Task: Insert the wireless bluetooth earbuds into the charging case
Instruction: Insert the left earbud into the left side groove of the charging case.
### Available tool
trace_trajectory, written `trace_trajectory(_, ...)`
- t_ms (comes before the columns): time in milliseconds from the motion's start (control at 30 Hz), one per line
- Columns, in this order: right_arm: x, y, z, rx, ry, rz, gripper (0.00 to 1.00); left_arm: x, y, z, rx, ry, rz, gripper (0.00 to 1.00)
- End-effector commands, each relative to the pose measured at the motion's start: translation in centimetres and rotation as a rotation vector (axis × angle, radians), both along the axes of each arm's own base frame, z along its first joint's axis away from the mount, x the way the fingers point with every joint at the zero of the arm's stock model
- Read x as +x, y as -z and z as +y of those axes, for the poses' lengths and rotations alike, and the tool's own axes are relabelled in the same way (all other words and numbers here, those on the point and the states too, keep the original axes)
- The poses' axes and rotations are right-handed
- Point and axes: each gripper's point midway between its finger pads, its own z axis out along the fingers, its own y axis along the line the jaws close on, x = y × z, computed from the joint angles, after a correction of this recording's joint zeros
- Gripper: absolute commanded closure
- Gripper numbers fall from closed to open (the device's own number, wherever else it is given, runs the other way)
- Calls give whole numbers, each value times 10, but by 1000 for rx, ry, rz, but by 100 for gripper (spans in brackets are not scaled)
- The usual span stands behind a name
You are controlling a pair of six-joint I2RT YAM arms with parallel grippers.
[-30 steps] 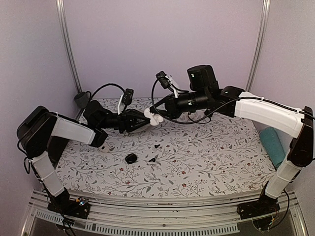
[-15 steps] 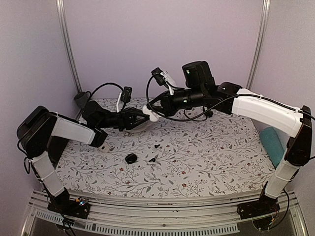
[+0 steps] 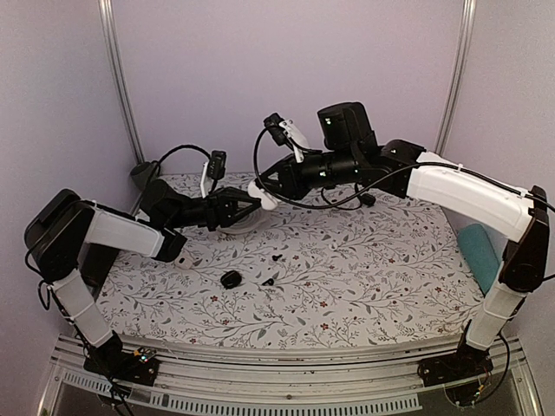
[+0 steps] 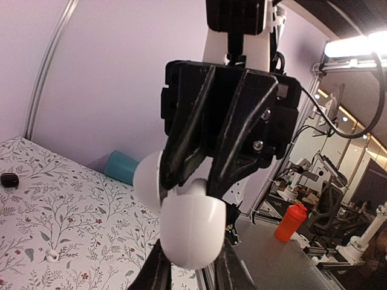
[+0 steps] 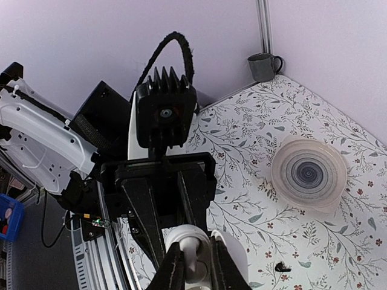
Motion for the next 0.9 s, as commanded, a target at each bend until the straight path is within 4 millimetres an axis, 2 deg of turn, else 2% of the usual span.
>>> trace_trajectory(0,4,16,4,-54,15,19,82,-18,-18,0,-51,11,-98,100)
trace_trajectory(67,3,12,5,-47,8,15,77,-15,-16,-1,-48,6,-92,100)
trace_trajectory(367,-1,-3,5,-8,-1,14,74,-5,-13,0,-40,-35,-75,100)
trace_trajectory(567,-1,-20,3,41,13,6,70,-4,-12,1,-40,-45,-73,100)
trace_trajectory(867,1,-30,-2,62,45,1,68,-3,-14,4,-46,-64,-72,100)
